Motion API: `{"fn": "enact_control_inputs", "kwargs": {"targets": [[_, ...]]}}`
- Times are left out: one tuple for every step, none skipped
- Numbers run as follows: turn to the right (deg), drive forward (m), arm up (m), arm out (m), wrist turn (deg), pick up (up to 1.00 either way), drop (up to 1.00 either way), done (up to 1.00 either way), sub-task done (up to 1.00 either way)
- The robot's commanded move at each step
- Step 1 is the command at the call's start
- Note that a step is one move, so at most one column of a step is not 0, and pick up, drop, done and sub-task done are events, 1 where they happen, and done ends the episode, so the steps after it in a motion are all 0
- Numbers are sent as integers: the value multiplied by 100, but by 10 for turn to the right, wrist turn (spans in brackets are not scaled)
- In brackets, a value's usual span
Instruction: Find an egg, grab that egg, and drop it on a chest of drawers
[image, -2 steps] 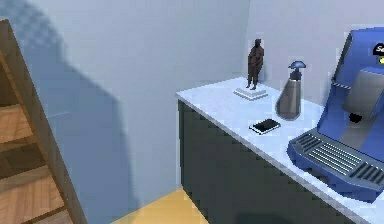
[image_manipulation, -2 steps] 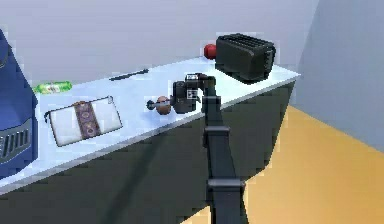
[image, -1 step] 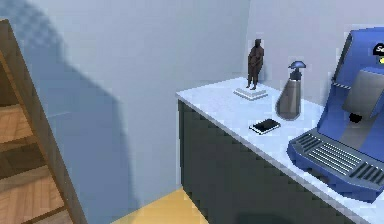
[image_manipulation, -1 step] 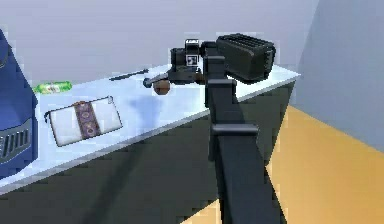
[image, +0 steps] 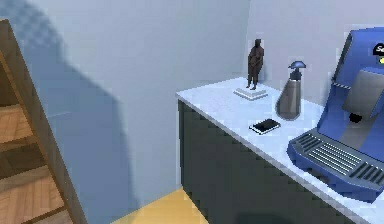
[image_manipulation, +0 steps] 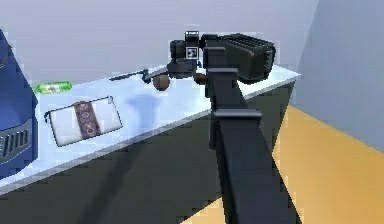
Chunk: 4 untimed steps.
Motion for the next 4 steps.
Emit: {"fn": "enact_control_inputs", "kwargs": {"targets": [[0, 0, 0, 0, -450, 0, 0, 0, 0], [0, 0, 0, 0, -450, 0, 0, 0, 0], [0, 0, 0, 0, -120, 0, 0, 0, 0], [0, 0, 0, -42, 0, 0, 0, 0, 0]]}}
